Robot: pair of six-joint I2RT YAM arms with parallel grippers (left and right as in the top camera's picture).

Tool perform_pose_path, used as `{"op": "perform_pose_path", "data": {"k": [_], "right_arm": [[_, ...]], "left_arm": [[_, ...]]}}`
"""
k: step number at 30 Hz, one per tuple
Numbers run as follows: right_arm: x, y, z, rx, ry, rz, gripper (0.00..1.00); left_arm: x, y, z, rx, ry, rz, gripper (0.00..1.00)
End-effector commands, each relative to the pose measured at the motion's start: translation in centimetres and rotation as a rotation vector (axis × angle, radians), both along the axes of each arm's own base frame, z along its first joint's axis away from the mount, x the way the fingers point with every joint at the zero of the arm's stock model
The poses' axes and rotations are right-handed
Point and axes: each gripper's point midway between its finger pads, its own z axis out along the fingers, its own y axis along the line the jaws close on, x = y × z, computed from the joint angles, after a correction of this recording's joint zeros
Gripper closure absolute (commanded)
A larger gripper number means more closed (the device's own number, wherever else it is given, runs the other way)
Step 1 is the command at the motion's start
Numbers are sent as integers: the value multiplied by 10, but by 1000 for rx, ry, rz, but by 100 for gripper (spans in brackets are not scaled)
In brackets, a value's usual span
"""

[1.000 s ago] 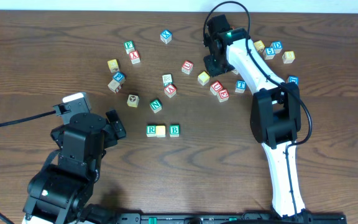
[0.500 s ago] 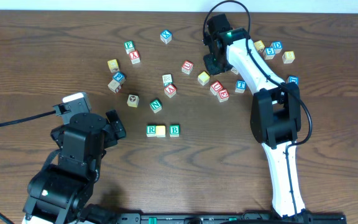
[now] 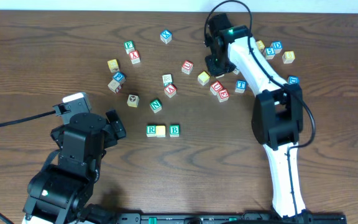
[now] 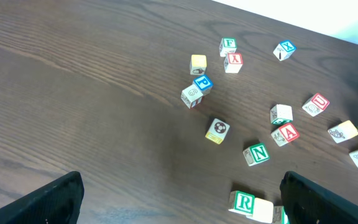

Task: Spell out ROBOT
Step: 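Lift the yellow O block and carry it toward the ROB row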

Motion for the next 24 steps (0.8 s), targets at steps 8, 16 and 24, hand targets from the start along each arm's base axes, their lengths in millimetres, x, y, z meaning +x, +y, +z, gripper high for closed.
{"op": "perform_pose_path", "data": {"k": [8, 16, 24], "right_arm": [[-38, 18, 181, 201, -208, -167, 99], [-109, 35, 191, 179, -52, -264, 99], [-149, 64, 155, -6, -53, -322, 99]], "left_arm": [[1, 3, 10, 12, -22, 7, 1], [1, 3, 10, 12, -22, 7, 1], [1, 3, 10, 12, -22, 7, 1]]}}
